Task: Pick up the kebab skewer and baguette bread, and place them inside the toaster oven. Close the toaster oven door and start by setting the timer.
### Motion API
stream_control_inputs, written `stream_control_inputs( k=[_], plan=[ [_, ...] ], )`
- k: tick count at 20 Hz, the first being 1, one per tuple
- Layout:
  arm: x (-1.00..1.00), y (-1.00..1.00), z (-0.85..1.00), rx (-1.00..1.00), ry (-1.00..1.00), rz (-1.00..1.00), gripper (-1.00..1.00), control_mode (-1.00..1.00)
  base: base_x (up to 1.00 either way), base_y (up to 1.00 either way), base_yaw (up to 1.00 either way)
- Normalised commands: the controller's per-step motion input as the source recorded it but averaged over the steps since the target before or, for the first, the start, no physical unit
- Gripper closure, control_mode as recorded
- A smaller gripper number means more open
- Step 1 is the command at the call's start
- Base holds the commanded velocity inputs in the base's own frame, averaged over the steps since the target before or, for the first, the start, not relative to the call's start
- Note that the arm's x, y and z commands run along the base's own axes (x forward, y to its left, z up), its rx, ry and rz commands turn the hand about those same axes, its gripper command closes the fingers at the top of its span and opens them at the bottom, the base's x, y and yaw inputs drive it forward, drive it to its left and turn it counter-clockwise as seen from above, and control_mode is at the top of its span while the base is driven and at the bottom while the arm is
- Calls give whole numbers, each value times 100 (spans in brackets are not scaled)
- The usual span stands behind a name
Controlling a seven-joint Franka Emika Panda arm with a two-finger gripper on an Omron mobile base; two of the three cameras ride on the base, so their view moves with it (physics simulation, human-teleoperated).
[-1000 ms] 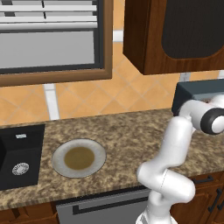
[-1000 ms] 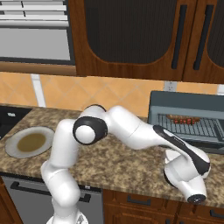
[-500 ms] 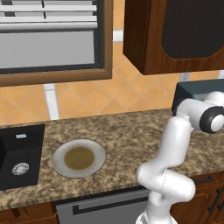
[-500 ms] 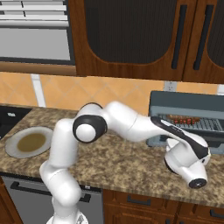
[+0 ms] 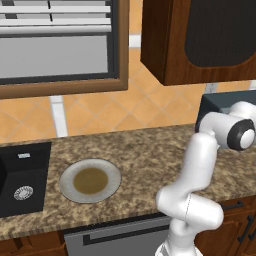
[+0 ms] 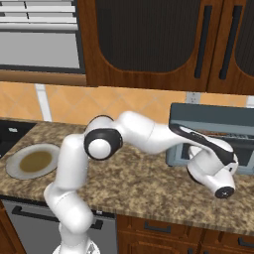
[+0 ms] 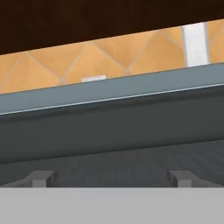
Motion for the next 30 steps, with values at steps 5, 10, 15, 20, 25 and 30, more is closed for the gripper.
stream_control_inputs(
  k=[5,10,15,20,25,30],
  plan=[
    [48,0,0,0,0,0,-100,-100,0,0,0],
    [41,0,0,0,0,0,-100,-100,0,0,0],
    [0,-5,0,0,1,0,-100,-100,0,0,0],
    [-60,-46,30,0,0,0,-100,-100,0,0,0],
    [-69,-59,23,0,2,0,-100,-100,0,0,0],
    [-71,-48,2,0,1,0,-100,-100,0,0,0]
  ],
)
